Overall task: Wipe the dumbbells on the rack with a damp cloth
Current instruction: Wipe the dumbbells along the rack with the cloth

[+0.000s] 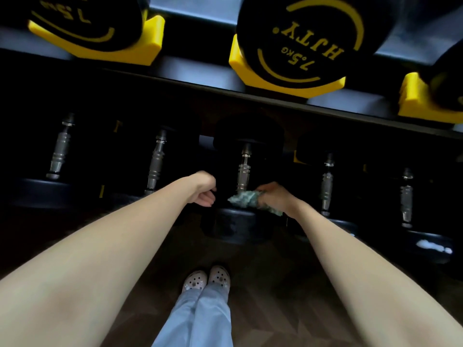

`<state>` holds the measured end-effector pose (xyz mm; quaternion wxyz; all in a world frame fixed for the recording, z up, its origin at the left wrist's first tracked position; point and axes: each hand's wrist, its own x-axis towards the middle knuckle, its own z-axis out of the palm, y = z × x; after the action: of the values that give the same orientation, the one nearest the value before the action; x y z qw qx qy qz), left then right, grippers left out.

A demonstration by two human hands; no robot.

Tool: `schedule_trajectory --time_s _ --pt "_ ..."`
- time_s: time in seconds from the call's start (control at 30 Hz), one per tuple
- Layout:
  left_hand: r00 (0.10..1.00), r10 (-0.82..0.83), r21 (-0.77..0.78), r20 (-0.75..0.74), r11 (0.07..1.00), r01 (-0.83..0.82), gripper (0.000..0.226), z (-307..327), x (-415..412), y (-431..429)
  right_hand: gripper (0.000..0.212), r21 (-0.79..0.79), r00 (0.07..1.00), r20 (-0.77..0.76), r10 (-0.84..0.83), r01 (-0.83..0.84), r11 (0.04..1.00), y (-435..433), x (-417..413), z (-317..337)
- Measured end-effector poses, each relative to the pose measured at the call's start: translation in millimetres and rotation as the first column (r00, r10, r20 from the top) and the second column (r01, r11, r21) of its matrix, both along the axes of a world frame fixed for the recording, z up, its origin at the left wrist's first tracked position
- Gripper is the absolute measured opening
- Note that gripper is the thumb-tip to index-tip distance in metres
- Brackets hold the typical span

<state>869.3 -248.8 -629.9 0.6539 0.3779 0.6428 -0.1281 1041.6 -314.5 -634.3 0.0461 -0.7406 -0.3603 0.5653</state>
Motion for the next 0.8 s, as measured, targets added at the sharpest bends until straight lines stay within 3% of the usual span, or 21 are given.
schedule_trajectory --time_s 0.07,0.1,0.17,0.27,0.37,0.47,0.6,0.8 --pt "1.0 -0.001 0.052 0.024 0.999 0.0 0.037 8 5 -6 0.045 0.012 0.958 -0.073 -0.278 0.279 0.96 -10 15 9" --pt "0.999 0.008 0.084 0.053 0.996 -0.013 0.035 12 10 -9 0.044 0.001 0.888 -0.174 -0.425 0.432 0.902 -15 21 16" --pt "0.99 0.034 0.139 0.137 0.989 -0.054 0.031 24 20 -12 0.04 -0.089 0.66 -0.438 -0.61 0.644 0.76 -24 24 31" --pt "0.96 0.01 0.149 0.28 0.987 -0.054 0.029 54 43 -19 0.039 -0.161 0.372 -0.676 -0.636 0.768 0.62 -45 30 60" --pt "0.904 0.004 0.107 0.429 0.993 -0.055 0.022 88 67 -27 0.043 -0.185 0.215 -0.78 -0.588 0.818 0.545 -66 42 85" --pt "0.869 -0.015 0.124 0.495 0.991 -0.053 0.021 102 80 -29 0.044 -0.123 0.282 -0.76 -0.586 0.822 0.555 -80 52 99" --pt "0.861 -0.187 0.23 0.473 0.97 0.085 0.011 120 109 -50 0.047 -0.067 0.281 -0.788 -0.549 0.846 0.529 -122 79 118" --pt "0.793 -0.369 0.332 0.485 0.916 0.224 0.012 132 169 -99 0.053 -0.02 0.358 -0.704 -0.613 0.853 0.521 -172 125 118"
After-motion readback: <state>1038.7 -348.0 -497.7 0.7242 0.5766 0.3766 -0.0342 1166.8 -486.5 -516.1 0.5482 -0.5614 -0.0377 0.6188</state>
